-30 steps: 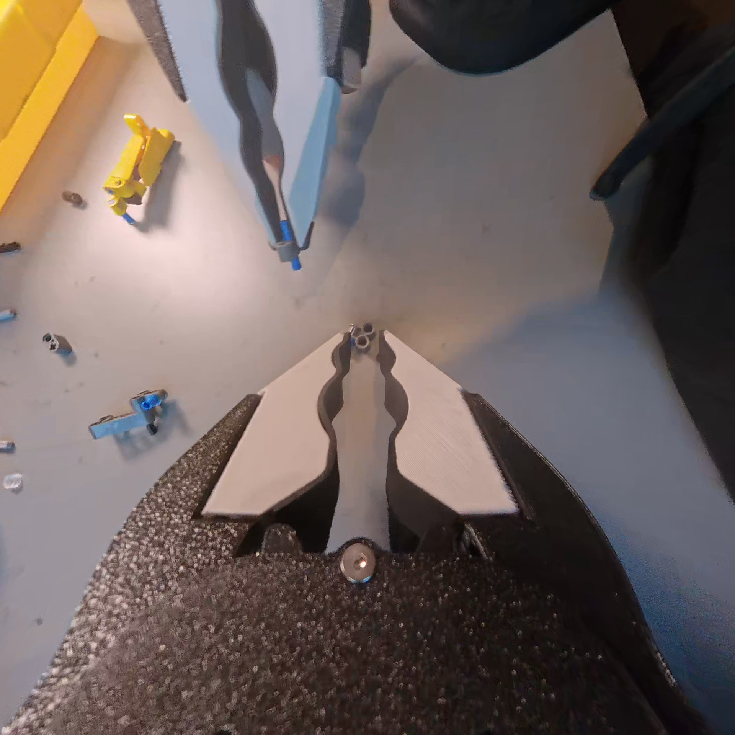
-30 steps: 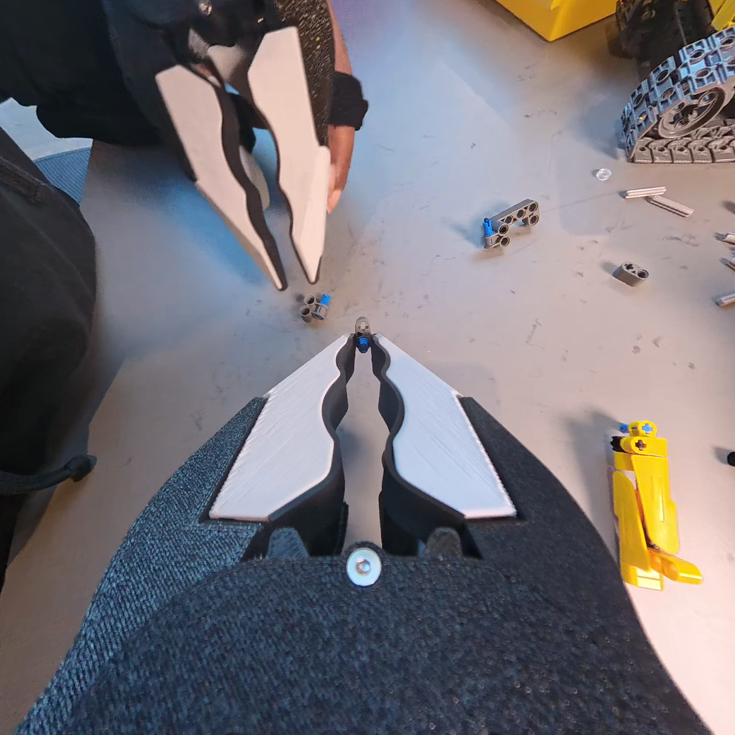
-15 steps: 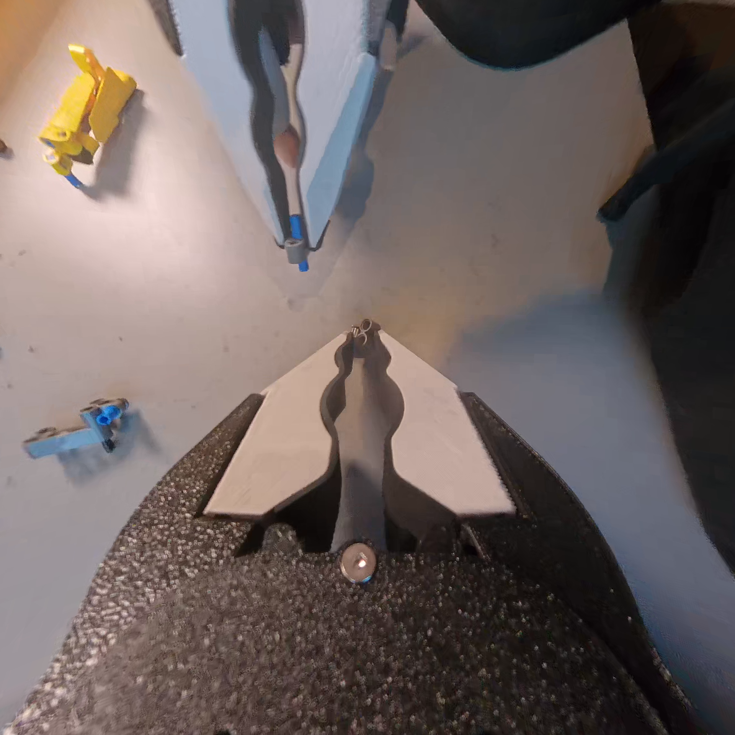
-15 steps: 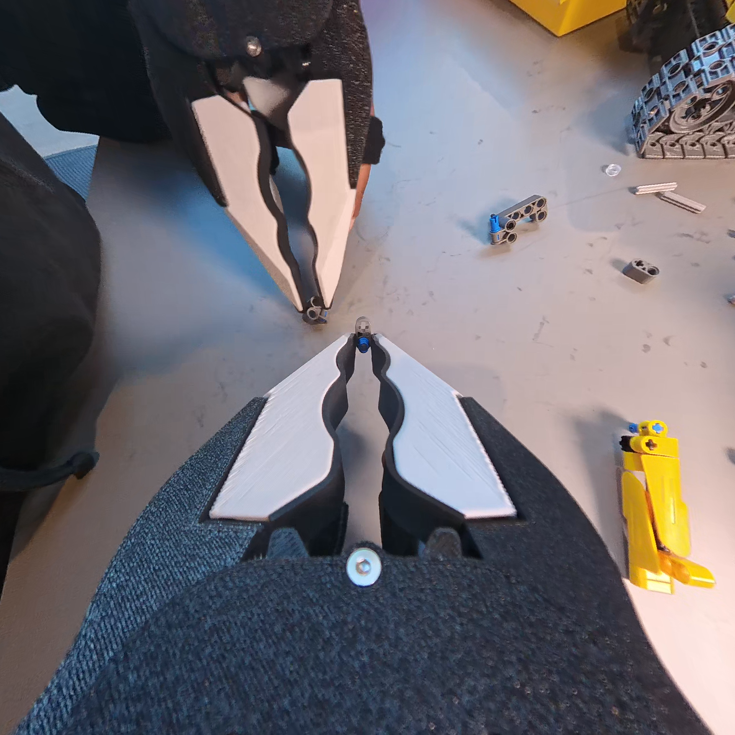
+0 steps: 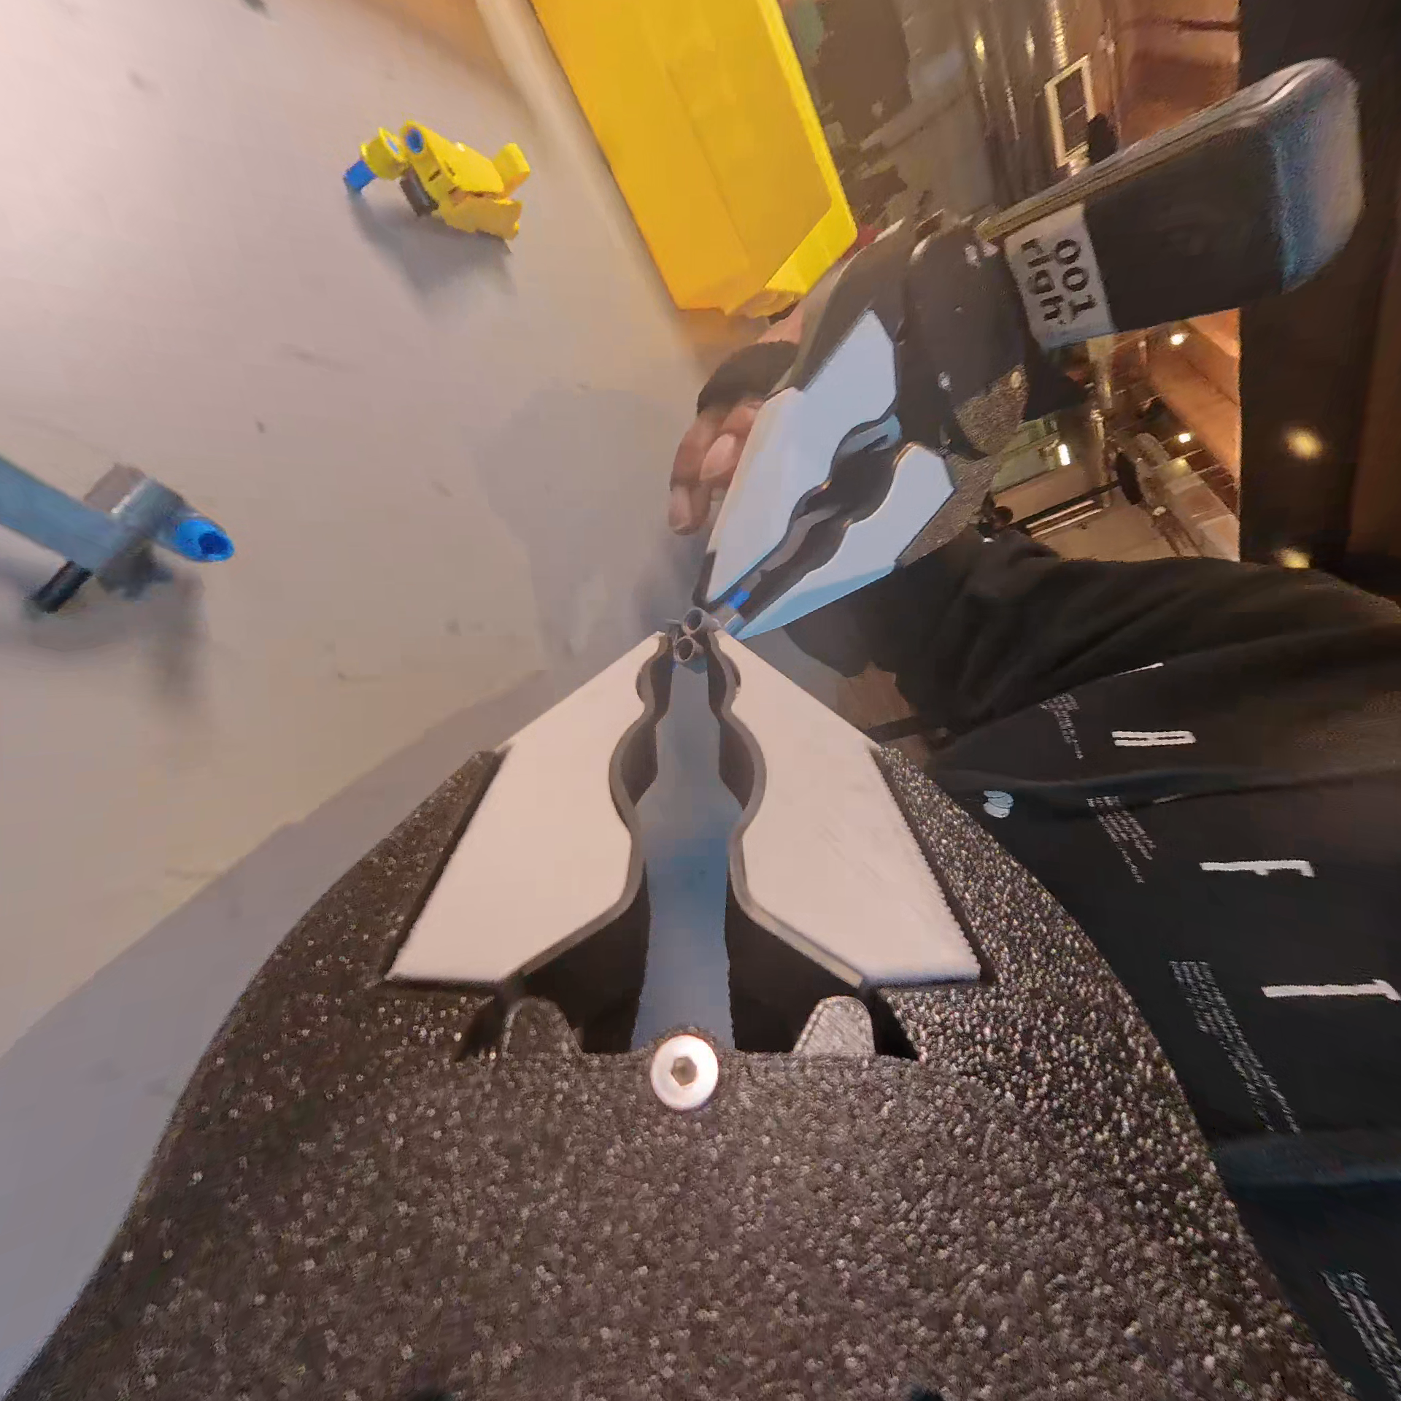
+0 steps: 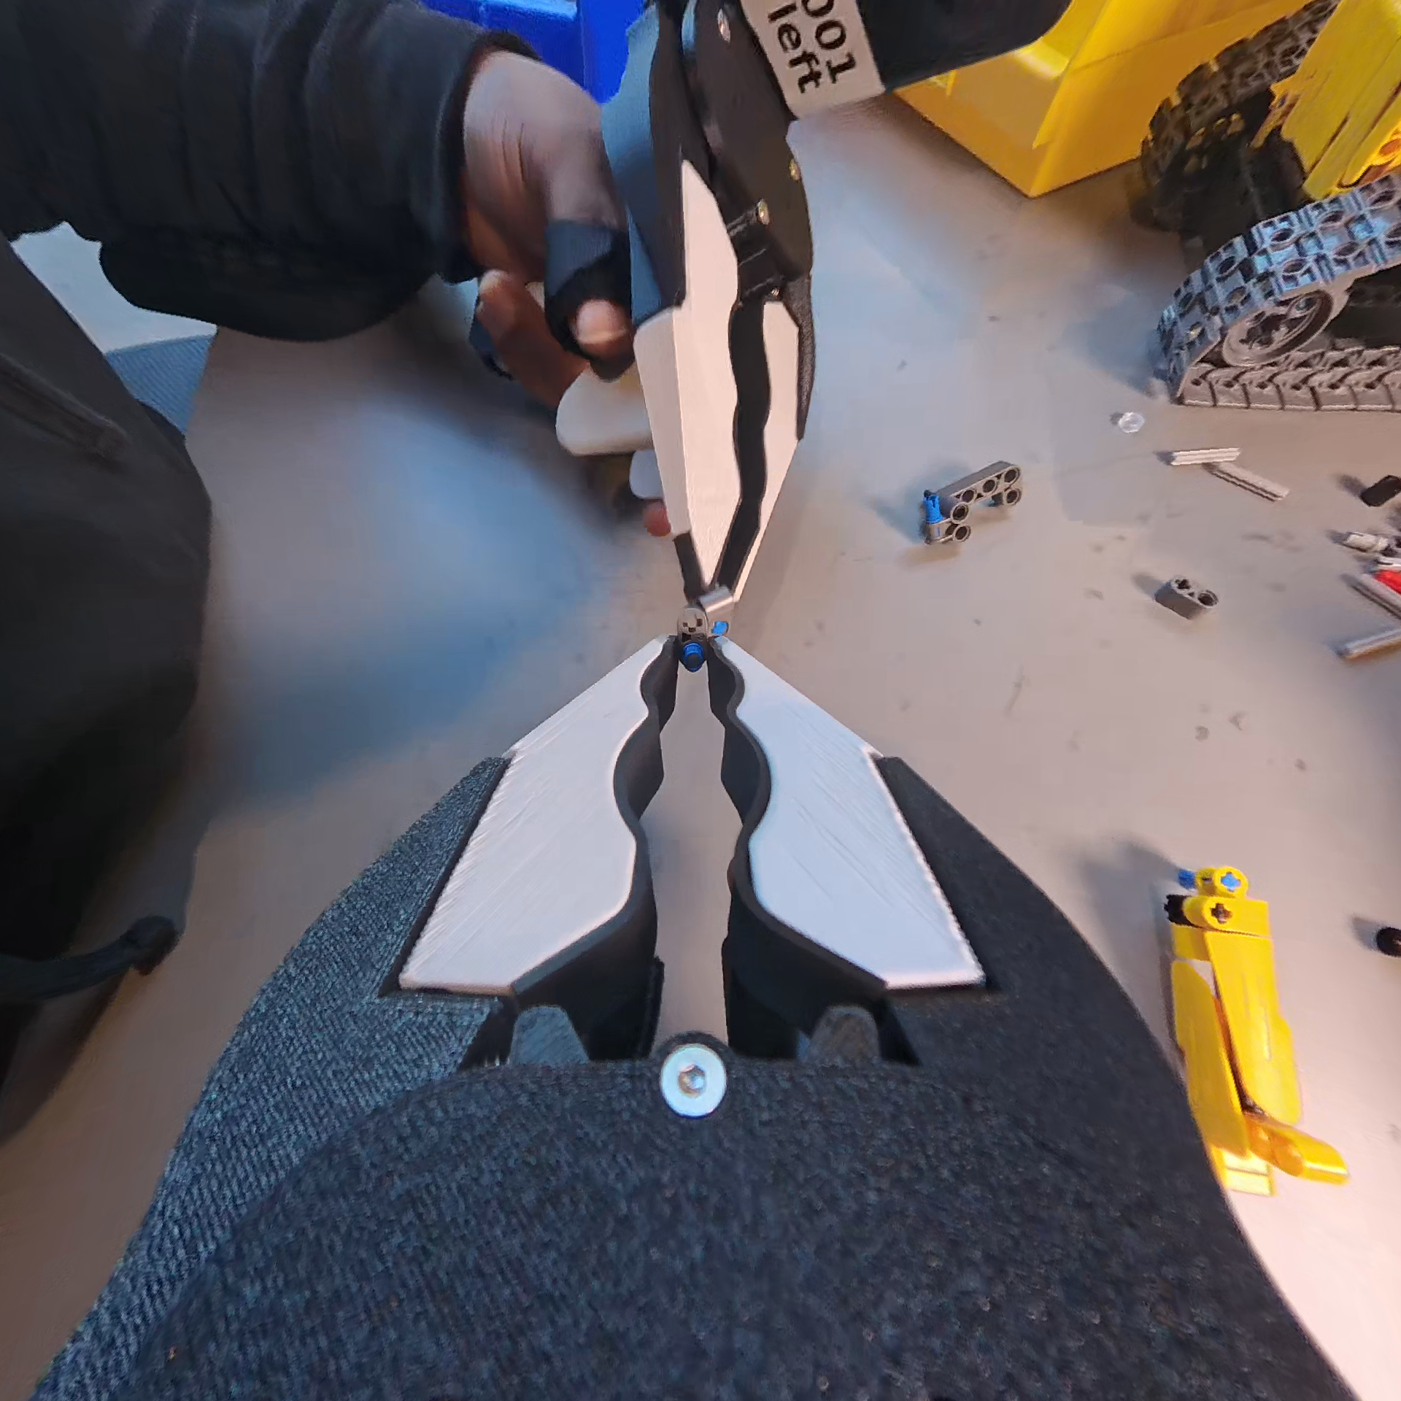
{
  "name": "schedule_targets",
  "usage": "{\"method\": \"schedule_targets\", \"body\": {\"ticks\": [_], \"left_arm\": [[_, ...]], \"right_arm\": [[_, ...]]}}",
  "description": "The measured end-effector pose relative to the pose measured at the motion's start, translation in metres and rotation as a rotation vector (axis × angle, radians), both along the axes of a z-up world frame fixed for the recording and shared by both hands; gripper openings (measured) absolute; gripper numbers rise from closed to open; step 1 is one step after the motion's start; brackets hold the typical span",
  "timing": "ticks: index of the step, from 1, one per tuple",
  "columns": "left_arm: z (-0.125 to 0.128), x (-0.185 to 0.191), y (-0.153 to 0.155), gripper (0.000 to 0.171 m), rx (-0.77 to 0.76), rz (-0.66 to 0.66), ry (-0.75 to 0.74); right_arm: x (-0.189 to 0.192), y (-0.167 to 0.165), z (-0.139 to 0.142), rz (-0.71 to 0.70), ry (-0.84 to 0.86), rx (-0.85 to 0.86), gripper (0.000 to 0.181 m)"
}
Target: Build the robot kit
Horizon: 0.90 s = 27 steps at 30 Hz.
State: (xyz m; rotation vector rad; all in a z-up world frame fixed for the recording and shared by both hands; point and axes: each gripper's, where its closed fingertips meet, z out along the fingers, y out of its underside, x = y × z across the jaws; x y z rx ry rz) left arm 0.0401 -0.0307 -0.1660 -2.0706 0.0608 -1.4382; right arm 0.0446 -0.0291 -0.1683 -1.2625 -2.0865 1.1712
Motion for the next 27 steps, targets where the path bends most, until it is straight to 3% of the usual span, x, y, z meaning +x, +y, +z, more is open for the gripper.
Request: {"method": "schedule_targets", "body": {"ticks": [11,27], "left_arm": [[-0.036,-0.012,0.000,0.008,0.082,-0.002,0.504],[-0.040,-0.063,0.015,0.013,-0.061,0.045,0.504]], "right_arm": [[-0.013,0.001,-0.013,-0.020,-0.051,0.015,0.007],[-0.039,0.006,-0.028,-0.021,-0.130,0.067,0.007]]}}
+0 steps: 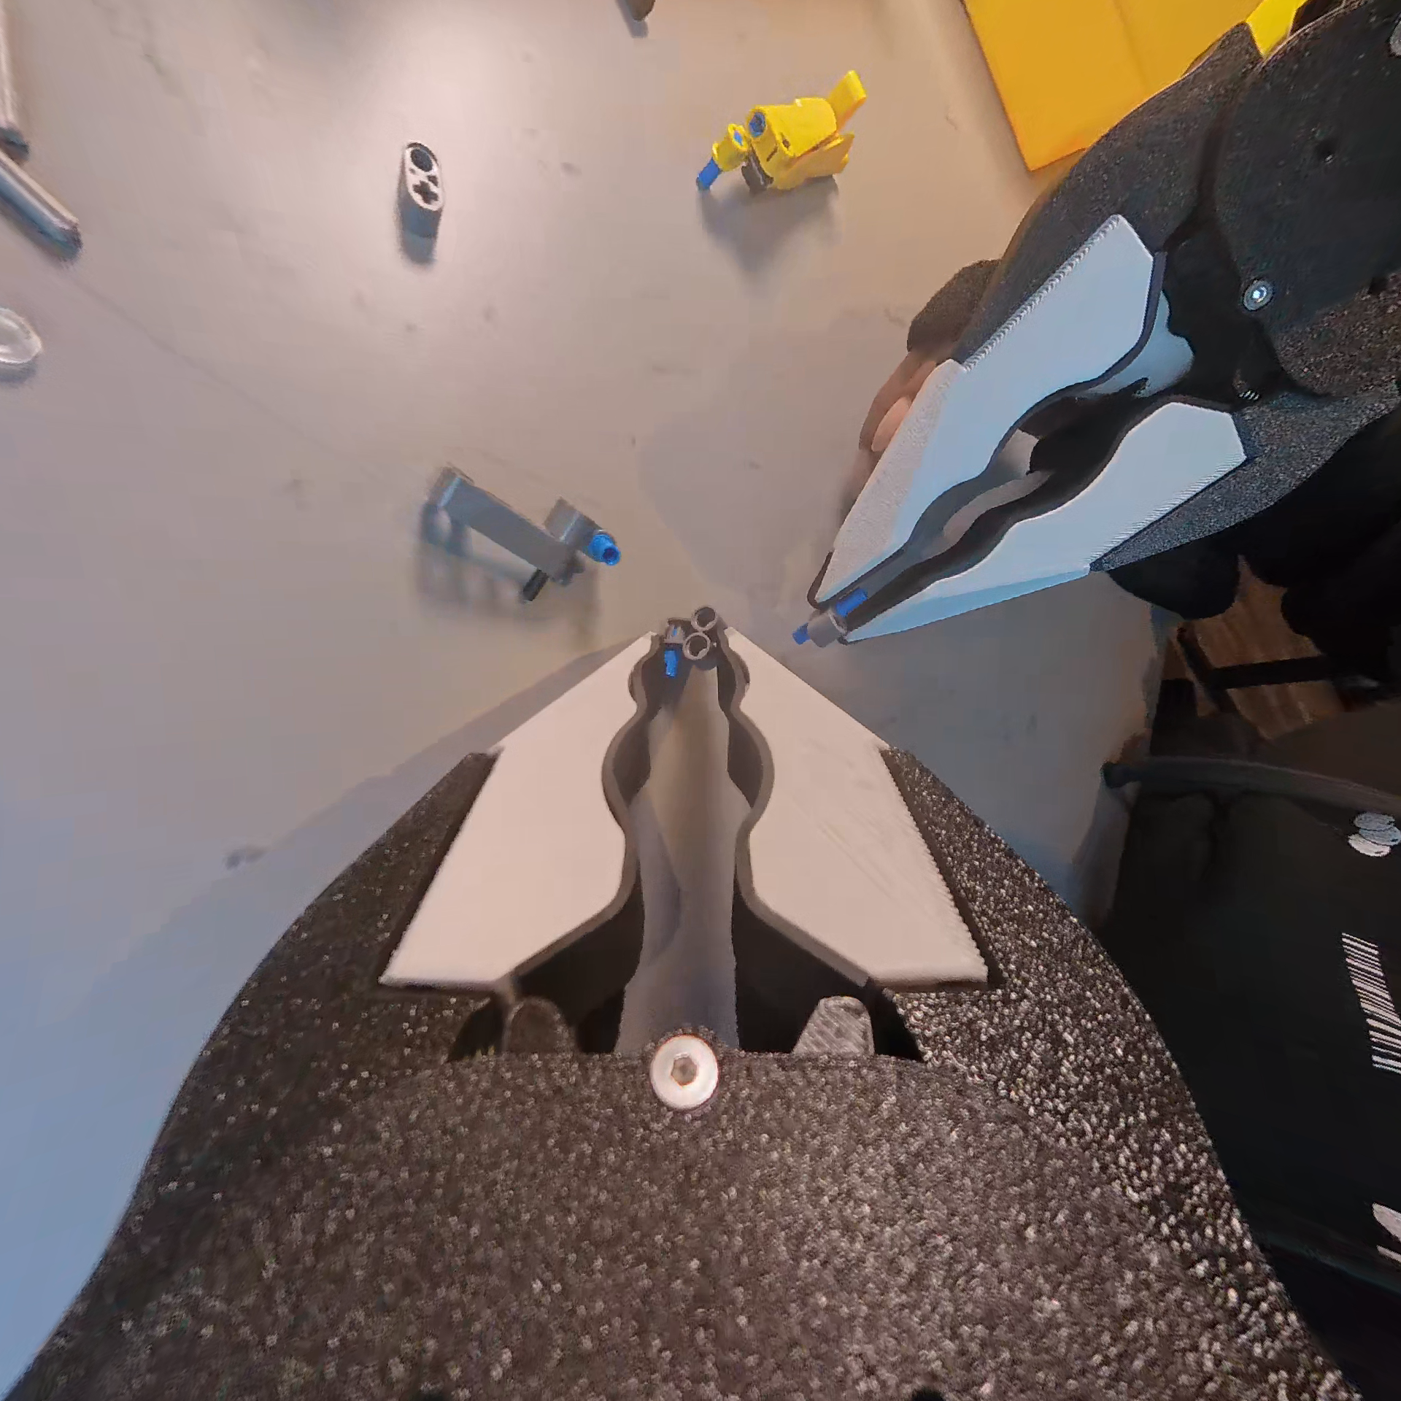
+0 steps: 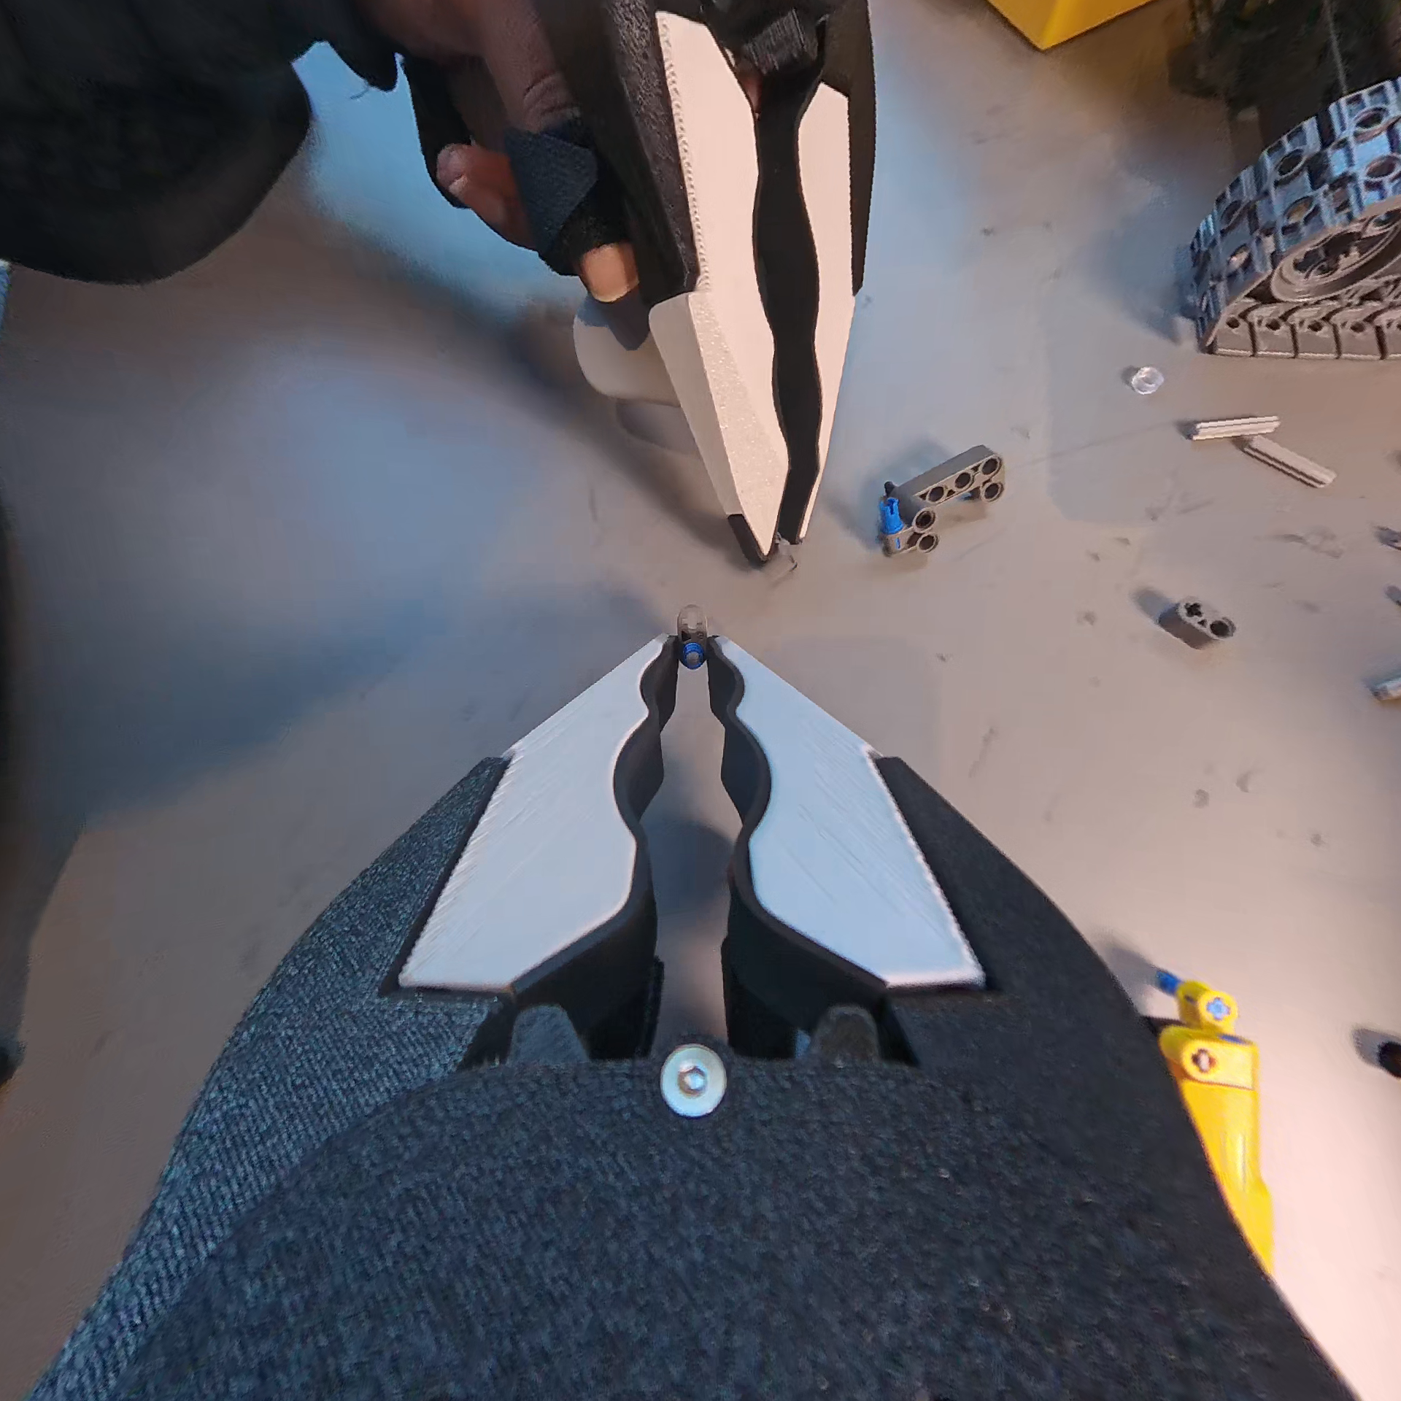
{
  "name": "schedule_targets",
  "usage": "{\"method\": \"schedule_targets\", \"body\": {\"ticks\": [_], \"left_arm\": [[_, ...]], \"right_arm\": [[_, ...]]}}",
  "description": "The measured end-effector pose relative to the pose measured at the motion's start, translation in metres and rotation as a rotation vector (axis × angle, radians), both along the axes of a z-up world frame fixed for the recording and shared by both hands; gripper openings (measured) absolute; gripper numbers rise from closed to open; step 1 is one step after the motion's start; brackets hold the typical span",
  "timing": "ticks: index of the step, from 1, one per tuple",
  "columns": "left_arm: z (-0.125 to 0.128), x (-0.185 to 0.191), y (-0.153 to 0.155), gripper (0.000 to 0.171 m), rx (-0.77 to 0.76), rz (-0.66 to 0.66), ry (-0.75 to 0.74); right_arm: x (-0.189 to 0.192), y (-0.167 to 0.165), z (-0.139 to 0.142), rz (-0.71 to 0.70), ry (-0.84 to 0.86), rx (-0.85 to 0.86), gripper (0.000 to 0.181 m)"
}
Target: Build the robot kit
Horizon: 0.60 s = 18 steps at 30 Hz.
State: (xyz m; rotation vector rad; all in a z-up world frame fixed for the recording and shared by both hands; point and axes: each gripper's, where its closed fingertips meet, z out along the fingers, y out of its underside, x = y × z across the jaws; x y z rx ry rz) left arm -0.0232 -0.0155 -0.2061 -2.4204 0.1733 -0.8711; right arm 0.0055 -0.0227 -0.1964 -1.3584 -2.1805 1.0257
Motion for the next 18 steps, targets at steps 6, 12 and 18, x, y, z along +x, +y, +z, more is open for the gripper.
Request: {"method": "schedule_targets", "body": {"ticks": [6,12,18], "left_arm": [[0.014,0.008,-0.009,0.008,-0.052,-0.059,-0.214],[0.023,0.036,-0.018,0.008,-0.062,-0.117,-0.374],[0.030,0.043,-0.018,0.007,-0.058,-0.111,-0.451]], "right_arm": [[-0.007,0.000,0.004,0.011,0.005,-0.027,0.007],[0.003,-0.001,0.017,0.024,0.035,-0.113,0.007],[0.008,0.010,0.025,-0.001,0.069,-0.147,0.007]]}}
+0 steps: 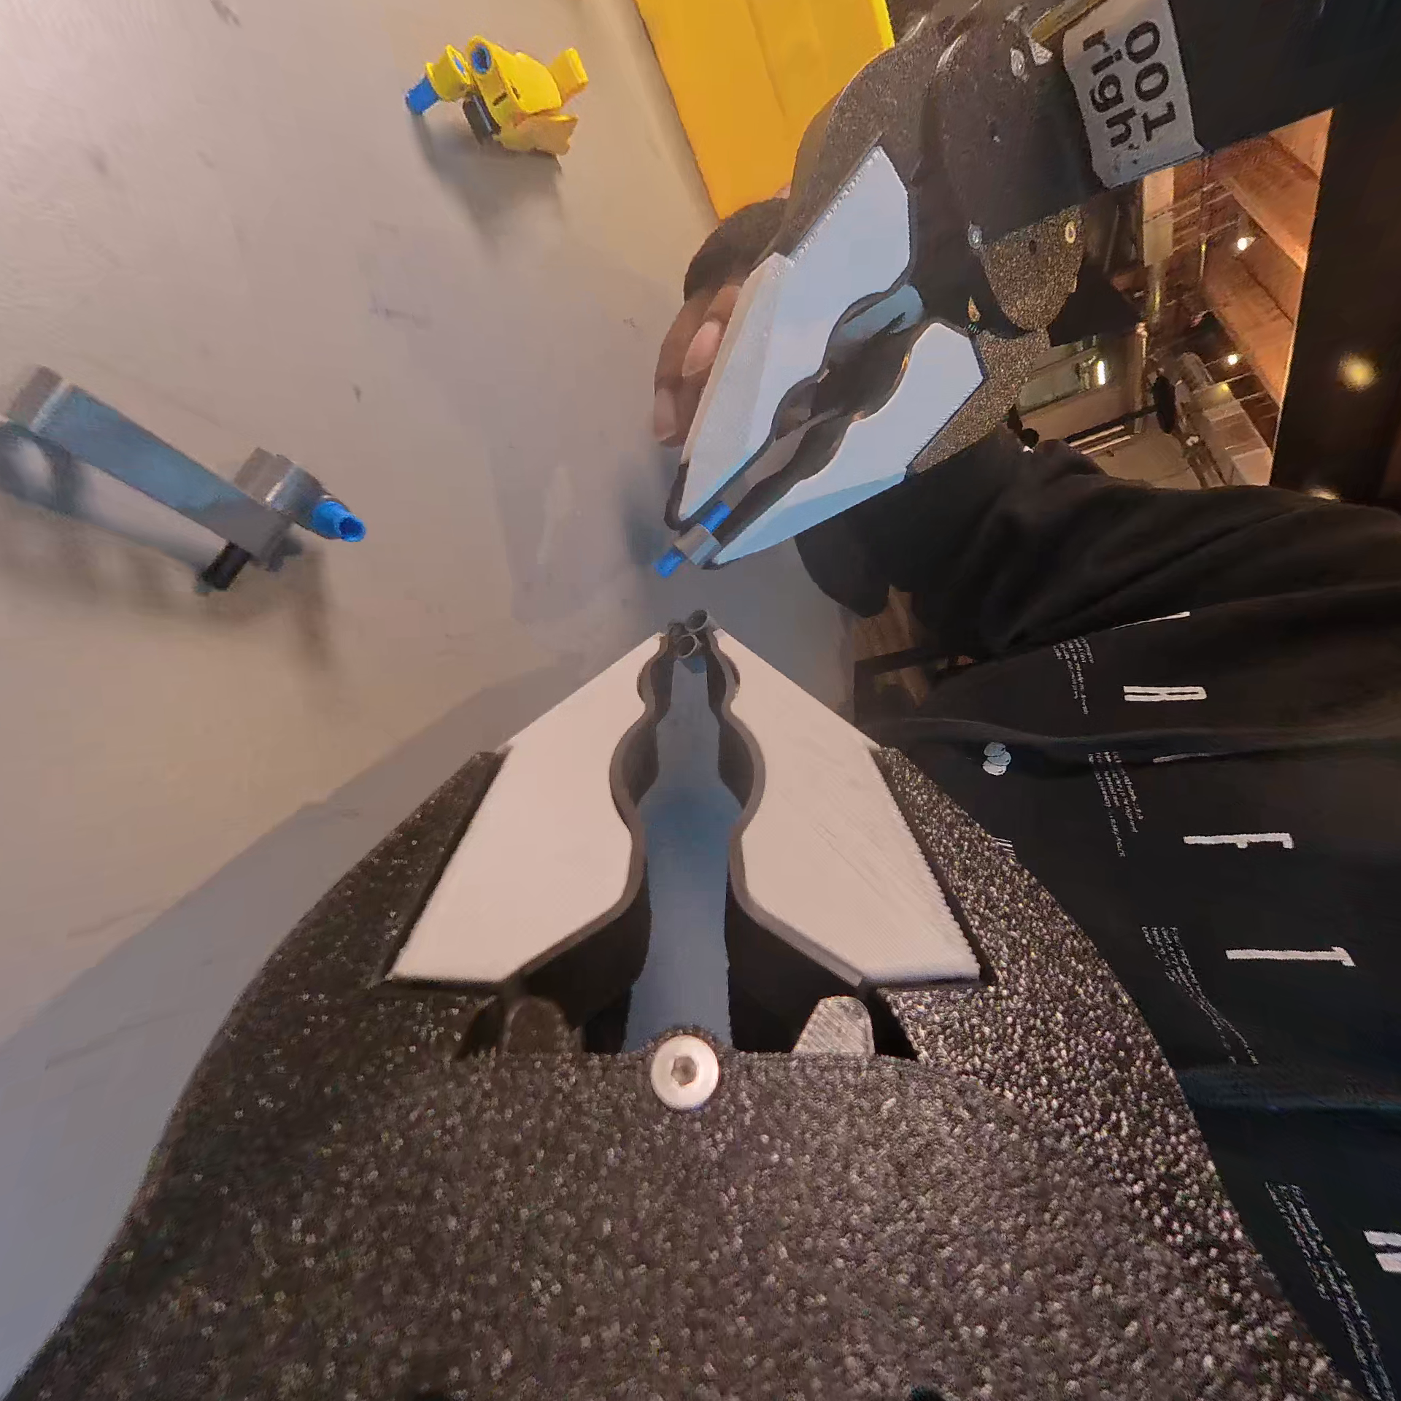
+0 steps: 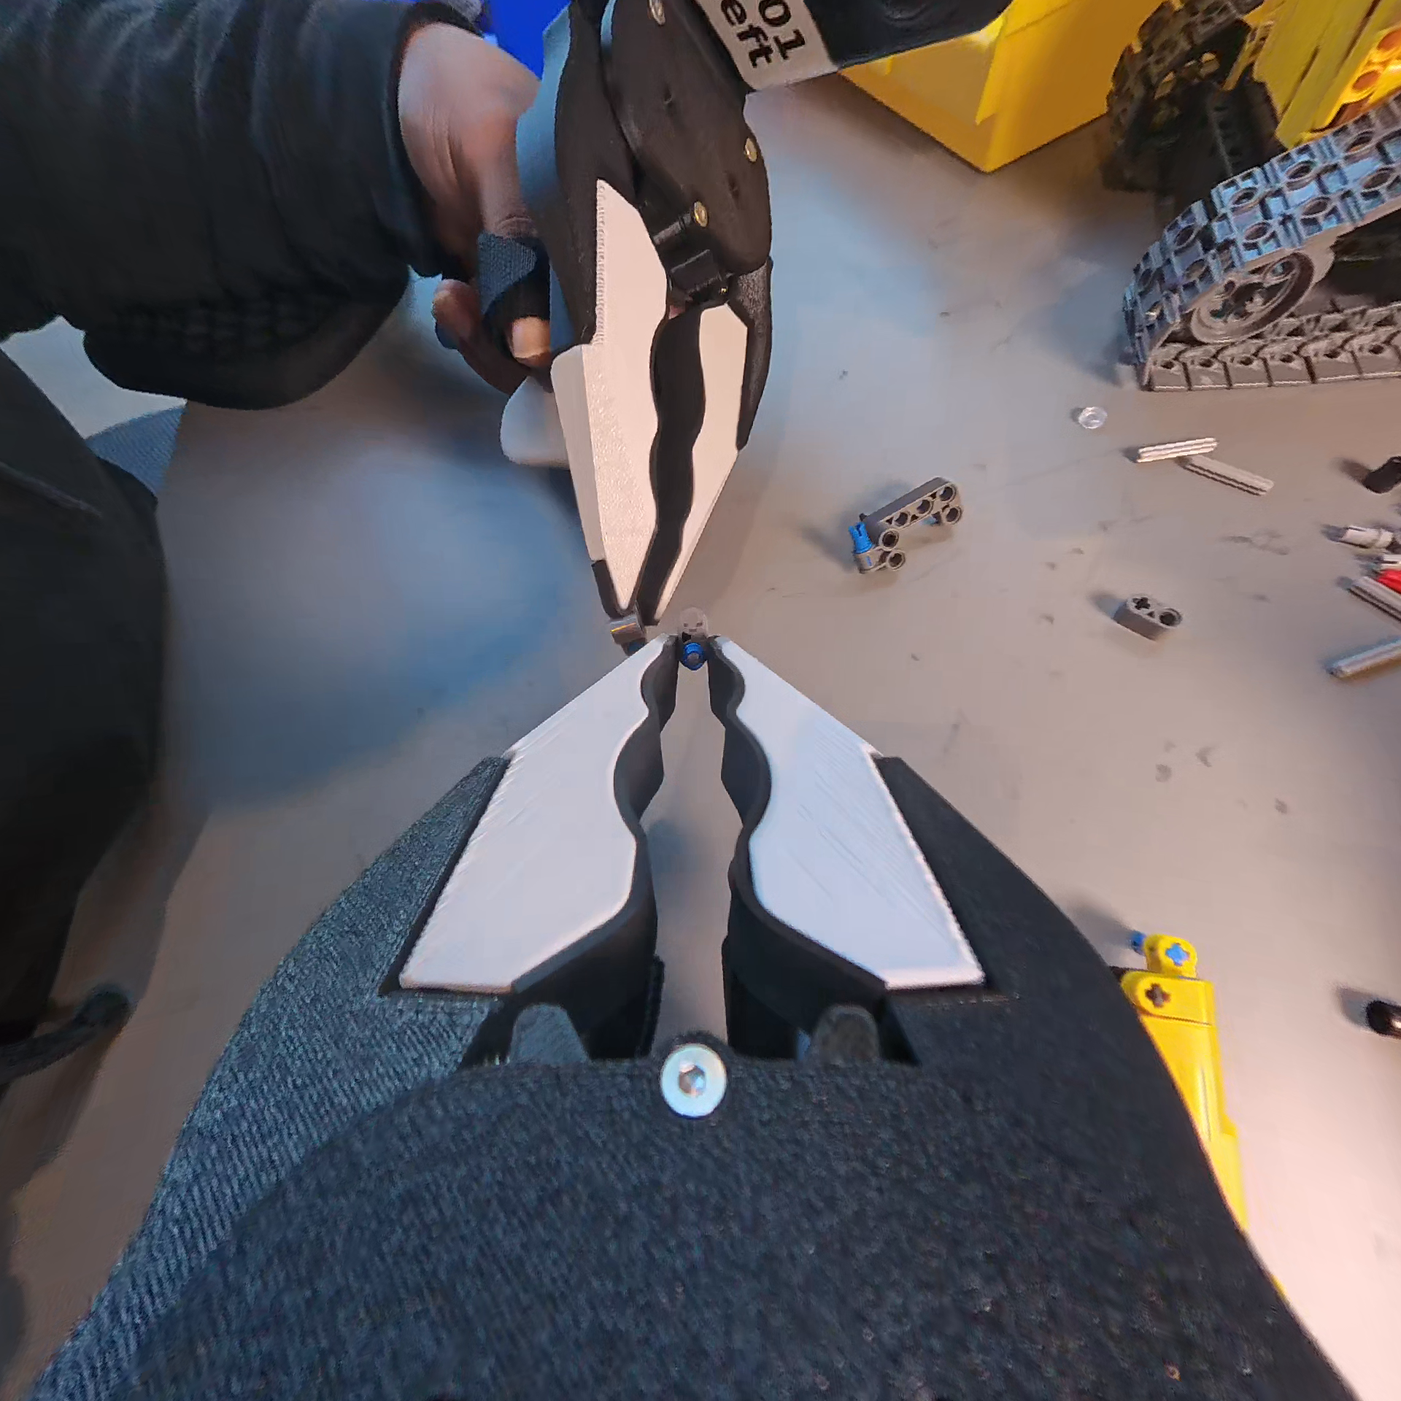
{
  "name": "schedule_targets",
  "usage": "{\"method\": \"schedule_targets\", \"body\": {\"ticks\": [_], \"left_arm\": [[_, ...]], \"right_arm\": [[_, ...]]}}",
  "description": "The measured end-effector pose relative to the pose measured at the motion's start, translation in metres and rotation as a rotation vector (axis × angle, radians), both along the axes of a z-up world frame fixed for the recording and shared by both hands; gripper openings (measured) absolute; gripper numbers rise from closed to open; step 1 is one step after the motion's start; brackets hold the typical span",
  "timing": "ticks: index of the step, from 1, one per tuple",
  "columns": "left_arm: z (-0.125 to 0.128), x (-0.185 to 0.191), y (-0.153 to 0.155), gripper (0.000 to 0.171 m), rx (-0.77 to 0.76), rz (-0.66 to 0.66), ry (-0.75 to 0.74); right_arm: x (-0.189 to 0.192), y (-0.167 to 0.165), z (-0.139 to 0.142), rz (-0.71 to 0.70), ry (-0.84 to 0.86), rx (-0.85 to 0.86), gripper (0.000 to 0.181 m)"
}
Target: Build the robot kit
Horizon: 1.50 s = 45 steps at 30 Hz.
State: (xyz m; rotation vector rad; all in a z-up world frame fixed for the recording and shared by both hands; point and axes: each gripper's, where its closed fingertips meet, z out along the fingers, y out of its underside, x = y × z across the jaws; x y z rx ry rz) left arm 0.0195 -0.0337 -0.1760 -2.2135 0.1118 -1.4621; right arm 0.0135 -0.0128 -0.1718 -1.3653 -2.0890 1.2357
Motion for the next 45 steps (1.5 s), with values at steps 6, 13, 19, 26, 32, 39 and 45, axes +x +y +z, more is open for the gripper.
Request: {"method": "schedule_targets", "body": {"ticks": [6,13,19,26,32,39,45], "left_arm": [[-0.018,0.001,0.003,0.007,0.019,-0.004,0.199],[-0.026,-0.007,0.009,0.008,0.046,-0.024,0.349],[-0.029,-0.024,0.019,0.013,0.051,-0.020,0.433],[-0.016,-0.060,0.036,0.009,0.124,0.149,0.452],[-0.006,-0.039,0.018,0.011,0.413,-0.003,0.720],[-0.033,-0.031,0.023,0.020,0.526,-0.084,1.070],[-0.039,-0.030,0.023,0.004,0.412,-0.073,0.968]], "right_arm": [[0.007,-0.017,-0.005,0.109,0.001,0.100,0.007],[-0.001,-0.014,-0.017,0.074,-0.044,0.096,0.007],[-0.012,-0.001,-0.019,-0.008,-0.072,0.067,0.007],[-0.011,0.008,-0.020,-0.052,-0.073,0.040,0.007],[-0.007,0.016,-0.019,-0.074,-0.067,0.048,0.007],[-0.002,0.021,-0.018,-0.086,-0.061,0.057,0.007],[0.001,0.024,-0.015,-0.090,-0.053,0.059,0.007]]}}
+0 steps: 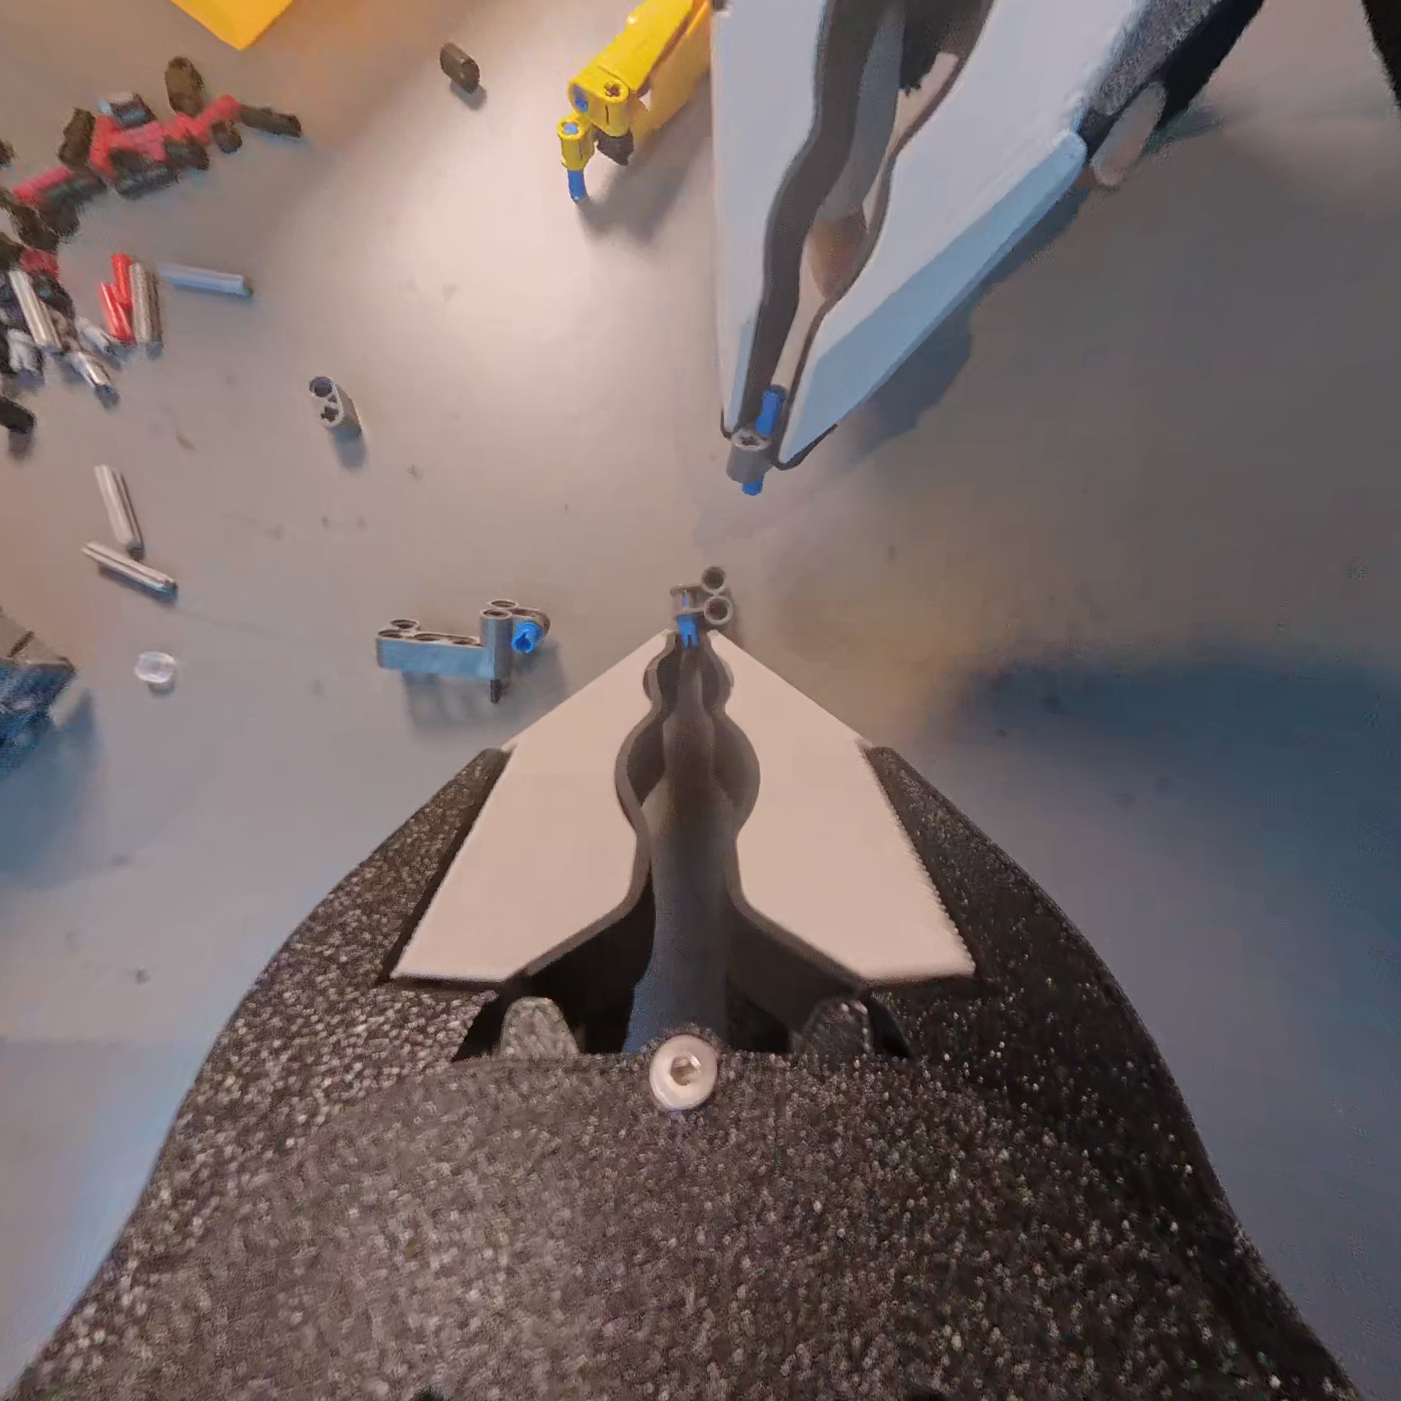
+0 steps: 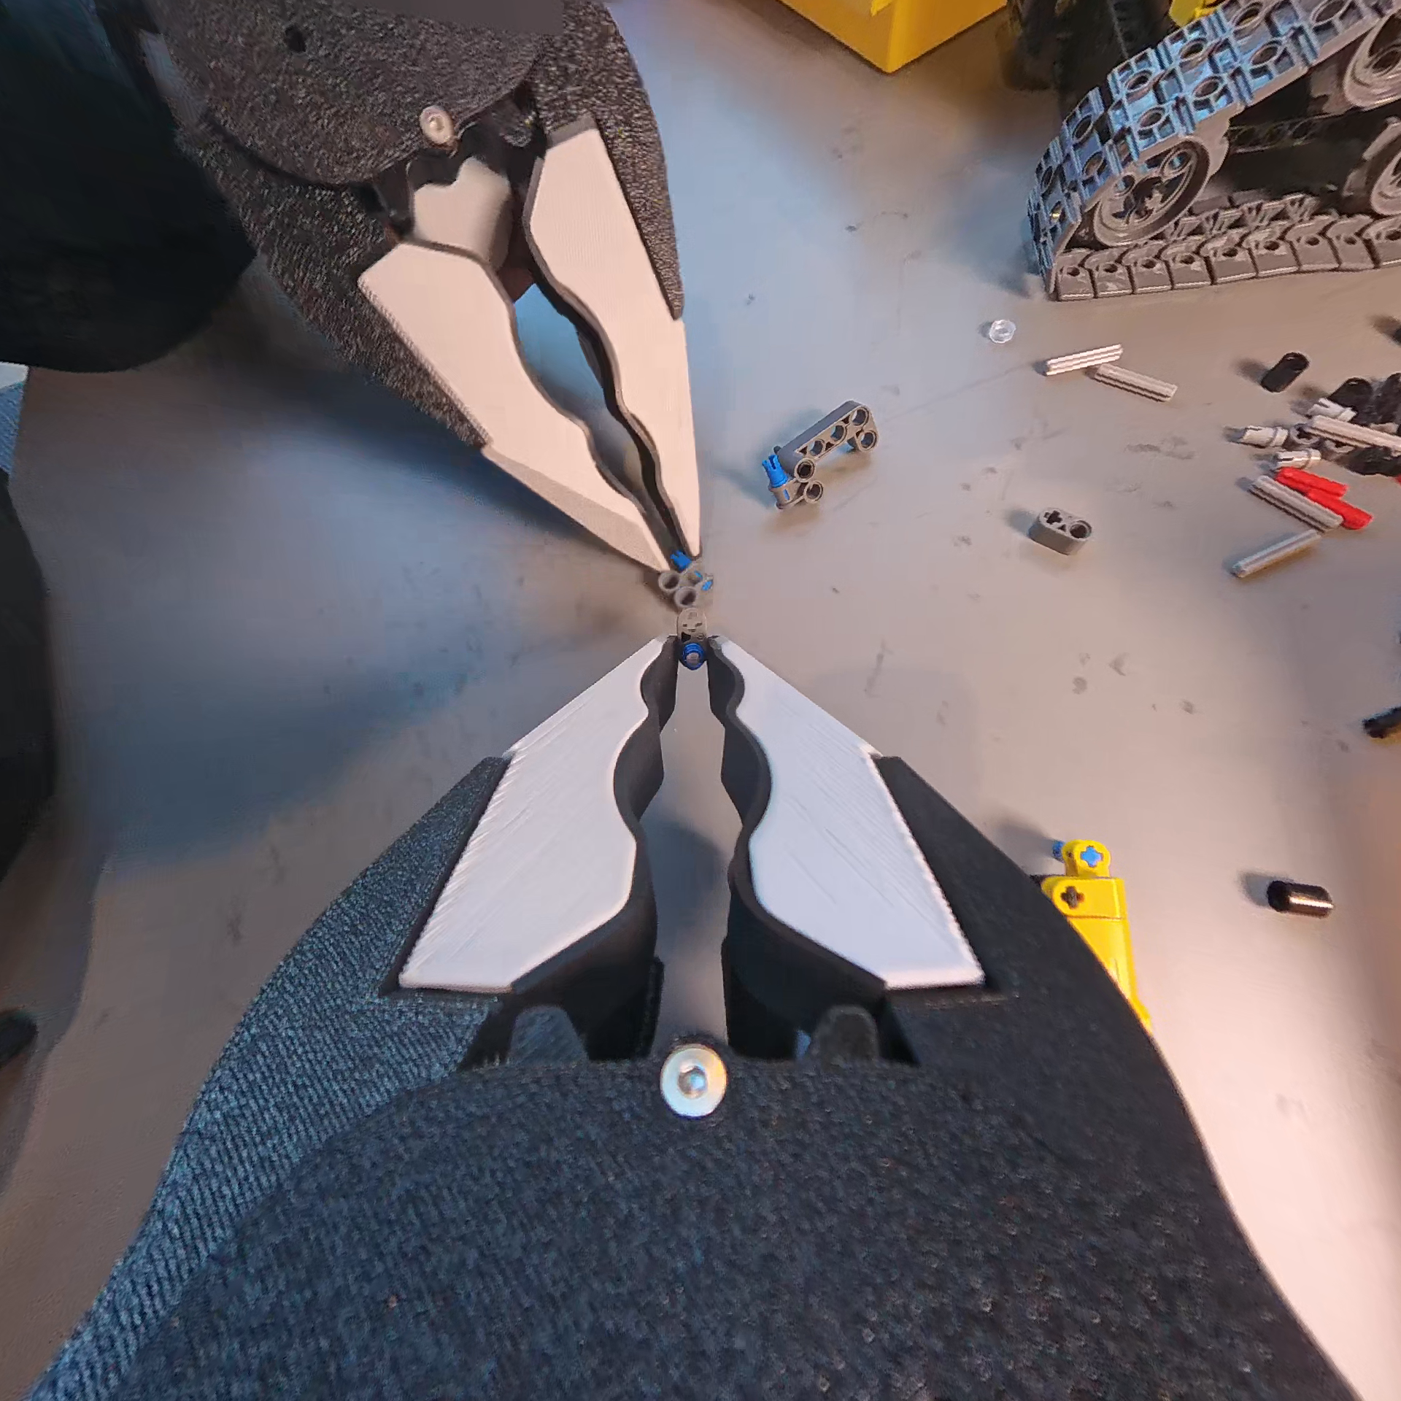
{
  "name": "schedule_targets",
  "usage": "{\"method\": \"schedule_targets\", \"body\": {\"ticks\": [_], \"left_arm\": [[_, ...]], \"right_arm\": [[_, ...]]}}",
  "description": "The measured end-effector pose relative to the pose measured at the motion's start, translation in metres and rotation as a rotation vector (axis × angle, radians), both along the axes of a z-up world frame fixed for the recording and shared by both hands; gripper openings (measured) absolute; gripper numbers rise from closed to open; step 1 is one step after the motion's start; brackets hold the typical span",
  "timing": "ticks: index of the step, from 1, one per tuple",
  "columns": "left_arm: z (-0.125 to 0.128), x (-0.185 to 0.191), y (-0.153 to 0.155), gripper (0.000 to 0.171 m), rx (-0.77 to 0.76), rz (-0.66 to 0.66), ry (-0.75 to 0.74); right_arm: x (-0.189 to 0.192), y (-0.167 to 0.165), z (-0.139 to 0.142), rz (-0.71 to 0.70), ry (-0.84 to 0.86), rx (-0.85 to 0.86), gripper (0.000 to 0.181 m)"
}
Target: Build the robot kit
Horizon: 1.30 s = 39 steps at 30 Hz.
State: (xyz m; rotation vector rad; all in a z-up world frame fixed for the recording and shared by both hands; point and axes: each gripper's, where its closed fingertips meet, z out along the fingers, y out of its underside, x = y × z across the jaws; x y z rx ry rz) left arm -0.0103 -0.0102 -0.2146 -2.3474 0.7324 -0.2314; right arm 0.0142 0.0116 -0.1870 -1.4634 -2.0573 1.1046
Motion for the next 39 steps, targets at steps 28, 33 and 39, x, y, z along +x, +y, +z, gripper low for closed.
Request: {"method": "schedule_targets", "body": {"ticks": [28,33,39], "left_arm": [[0.049,0.047,-0.026,0.005,-0.436,0.093,-1.097],[0.029,0.046,-0.030,0.005,-0.406,0.092,-0.846],[0.017,0.048,-0.031,0.005,-0.391,0.062,-0.669]], "right_arm": [[0.015,-0.032,0.037,0.216,0.184,-0.006,0.007],[0.014,-0.037,0.020,0.229,0.122,0.014,0.007],[0.013,-0.045,0.012,0.244,0.094,-0.003,0.007]]}}
